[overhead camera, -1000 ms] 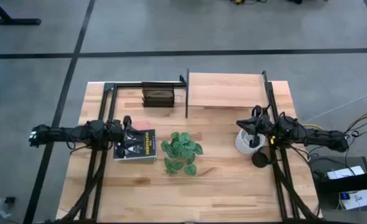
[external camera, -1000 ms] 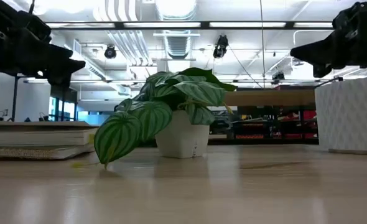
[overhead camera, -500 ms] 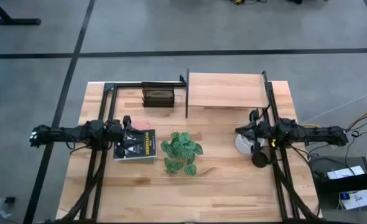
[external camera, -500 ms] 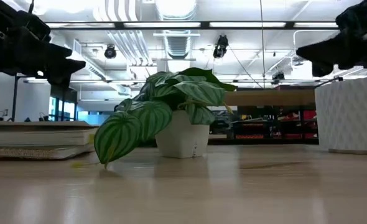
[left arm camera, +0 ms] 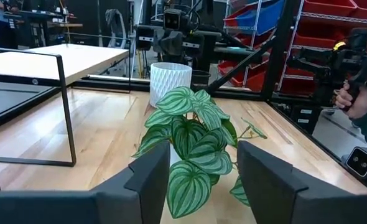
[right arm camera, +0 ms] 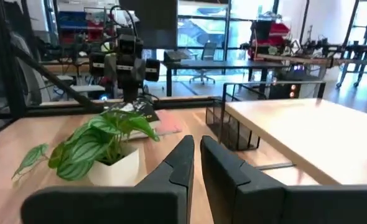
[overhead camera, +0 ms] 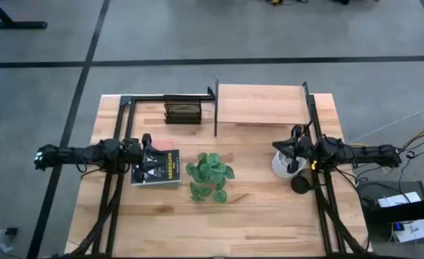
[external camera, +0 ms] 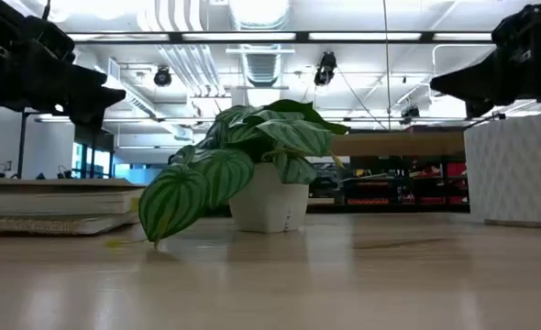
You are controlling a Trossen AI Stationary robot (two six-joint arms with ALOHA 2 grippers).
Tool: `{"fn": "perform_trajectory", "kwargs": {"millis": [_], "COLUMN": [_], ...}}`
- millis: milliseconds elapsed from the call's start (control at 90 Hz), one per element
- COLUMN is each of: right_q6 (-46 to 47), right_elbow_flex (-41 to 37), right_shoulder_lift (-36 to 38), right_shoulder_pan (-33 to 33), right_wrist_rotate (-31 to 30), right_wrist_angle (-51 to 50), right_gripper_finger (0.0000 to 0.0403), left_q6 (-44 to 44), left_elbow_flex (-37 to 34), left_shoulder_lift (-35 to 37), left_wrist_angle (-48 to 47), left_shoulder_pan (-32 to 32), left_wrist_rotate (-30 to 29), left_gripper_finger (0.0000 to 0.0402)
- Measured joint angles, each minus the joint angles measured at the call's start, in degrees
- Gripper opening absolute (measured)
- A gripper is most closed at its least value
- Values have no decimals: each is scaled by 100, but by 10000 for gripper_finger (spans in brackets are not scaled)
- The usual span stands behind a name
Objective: Stock shelves
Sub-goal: Return to Home Position
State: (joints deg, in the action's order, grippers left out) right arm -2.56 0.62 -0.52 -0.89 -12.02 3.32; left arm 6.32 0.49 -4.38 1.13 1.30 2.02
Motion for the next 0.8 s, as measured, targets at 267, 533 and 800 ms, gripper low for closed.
{"fn": "perform_trajectory", "kwargs": {"millis": [267, 533, 800], "right_q6": [0, -141, -131], "right_elbow_flex": [2, 4, 4], "right_shoulder_lift": [-41, -39, -76], "right_shoulder_pan": [0, 2, 2], "right_wrist_rotate": [135, 557, 556], "right_wrist_angle": [-47, -128, -140], "right_gripper_finger": [14, 14, 14], "left_q6": [-1, -1, 46], "left_elbow_flex": [0, 0, 0], "left_shoulder_lift": [0, -2, -2], "left_wrist_angle": [-2, -2, -2], "left_shoulder_pan": [0, 0, 0], "left_wrist_rotate": [2, 2, 5], "left_gripper_finger": [157, 165, 179]}}
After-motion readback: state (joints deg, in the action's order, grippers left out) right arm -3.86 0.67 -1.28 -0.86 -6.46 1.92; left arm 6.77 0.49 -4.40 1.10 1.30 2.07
